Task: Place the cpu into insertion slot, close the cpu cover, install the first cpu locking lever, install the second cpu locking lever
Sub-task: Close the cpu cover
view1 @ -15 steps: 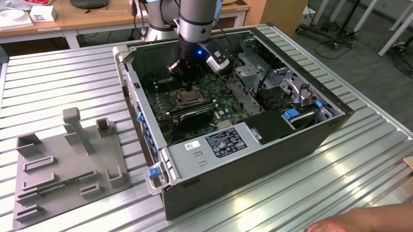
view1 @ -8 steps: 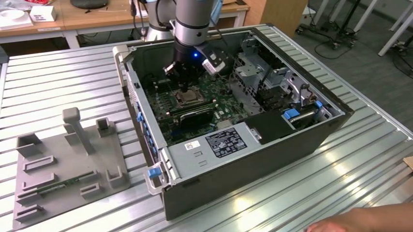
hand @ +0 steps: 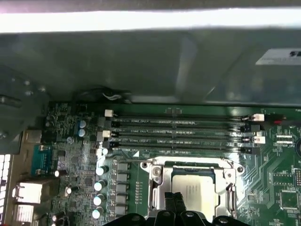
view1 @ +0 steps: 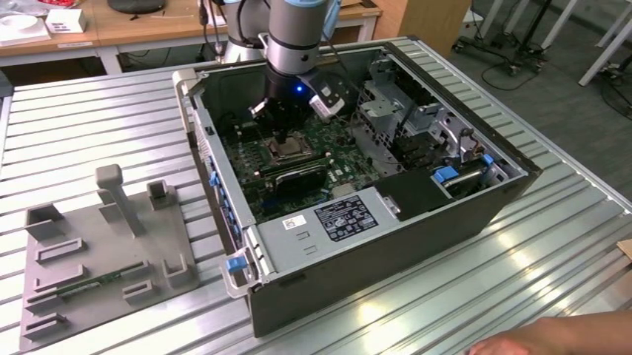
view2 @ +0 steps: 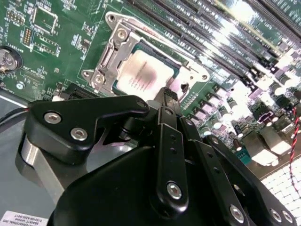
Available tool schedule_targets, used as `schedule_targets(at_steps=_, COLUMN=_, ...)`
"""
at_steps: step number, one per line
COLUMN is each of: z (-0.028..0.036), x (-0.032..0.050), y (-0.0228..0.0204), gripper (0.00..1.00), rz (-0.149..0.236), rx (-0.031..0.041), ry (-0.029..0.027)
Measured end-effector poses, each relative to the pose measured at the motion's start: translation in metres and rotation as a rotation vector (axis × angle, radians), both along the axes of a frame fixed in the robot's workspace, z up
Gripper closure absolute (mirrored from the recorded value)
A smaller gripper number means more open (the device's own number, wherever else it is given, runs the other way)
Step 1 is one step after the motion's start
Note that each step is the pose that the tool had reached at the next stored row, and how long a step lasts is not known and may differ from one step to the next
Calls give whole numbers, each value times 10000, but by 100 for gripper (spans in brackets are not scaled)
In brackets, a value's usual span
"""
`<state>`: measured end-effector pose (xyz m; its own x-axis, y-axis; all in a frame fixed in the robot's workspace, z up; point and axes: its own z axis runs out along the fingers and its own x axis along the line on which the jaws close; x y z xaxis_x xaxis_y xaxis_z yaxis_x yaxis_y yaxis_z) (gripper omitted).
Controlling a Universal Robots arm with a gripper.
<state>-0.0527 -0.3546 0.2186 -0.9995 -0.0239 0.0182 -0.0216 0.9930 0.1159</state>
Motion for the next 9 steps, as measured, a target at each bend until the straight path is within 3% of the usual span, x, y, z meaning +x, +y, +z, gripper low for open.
schedule_targets(at_steps=9, z=-55, x=-64, y=-56, gripper=90, rz=82, rx=134, ry=-16)
